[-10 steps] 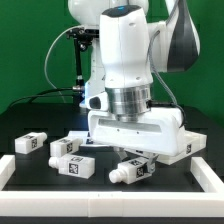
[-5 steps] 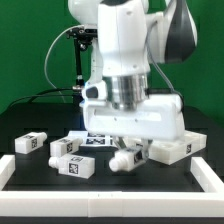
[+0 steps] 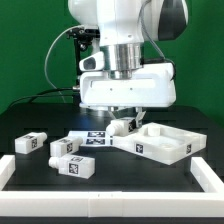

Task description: Assemble one leg

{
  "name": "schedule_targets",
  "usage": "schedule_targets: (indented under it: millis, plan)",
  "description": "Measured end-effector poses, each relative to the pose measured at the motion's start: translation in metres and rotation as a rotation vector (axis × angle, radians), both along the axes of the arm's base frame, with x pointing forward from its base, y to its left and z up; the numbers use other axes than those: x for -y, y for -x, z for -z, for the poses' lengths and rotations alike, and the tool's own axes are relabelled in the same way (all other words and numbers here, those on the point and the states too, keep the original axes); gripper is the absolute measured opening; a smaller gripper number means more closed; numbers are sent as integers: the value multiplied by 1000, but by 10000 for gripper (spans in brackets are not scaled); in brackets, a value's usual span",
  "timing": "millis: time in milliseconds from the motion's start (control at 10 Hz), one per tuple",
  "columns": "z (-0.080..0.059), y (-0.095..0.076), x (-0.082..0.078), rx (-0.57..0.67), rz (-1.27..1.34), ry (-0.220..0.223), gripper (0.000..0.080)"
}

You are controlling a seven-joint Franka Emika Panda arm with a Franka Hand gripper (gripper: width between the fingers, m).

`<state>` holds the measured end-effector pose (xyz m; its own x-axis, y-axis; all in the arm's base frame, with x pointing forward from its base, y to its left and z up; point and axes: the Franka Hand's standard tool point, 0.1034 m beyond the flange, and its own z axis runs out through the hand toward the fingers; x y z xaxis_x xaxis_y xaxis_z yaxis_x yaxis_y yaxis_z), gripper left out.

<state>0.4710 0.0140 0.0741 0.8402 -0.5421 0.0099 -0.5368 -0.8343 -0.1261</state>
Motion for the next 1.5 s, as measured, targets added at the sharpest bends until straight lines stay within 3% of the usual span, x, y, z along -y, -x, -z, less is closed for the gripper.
schedule_targets:
  millis: [200,400,600,1000,1200,1300,1500]
  plan:
    - [1,3,0,-1,-33,4,284]
    - [-6,30,9,2,-292,30,284]
    - [-9,53,32,12,-527,50,284]
    - [-6,53,32,6,-509,47,284]
    - [14,76,51,15,-719,96,284]
    - [23,85,53,10,-739,105,284]
    - [21,82,52,11,-740,102,284]
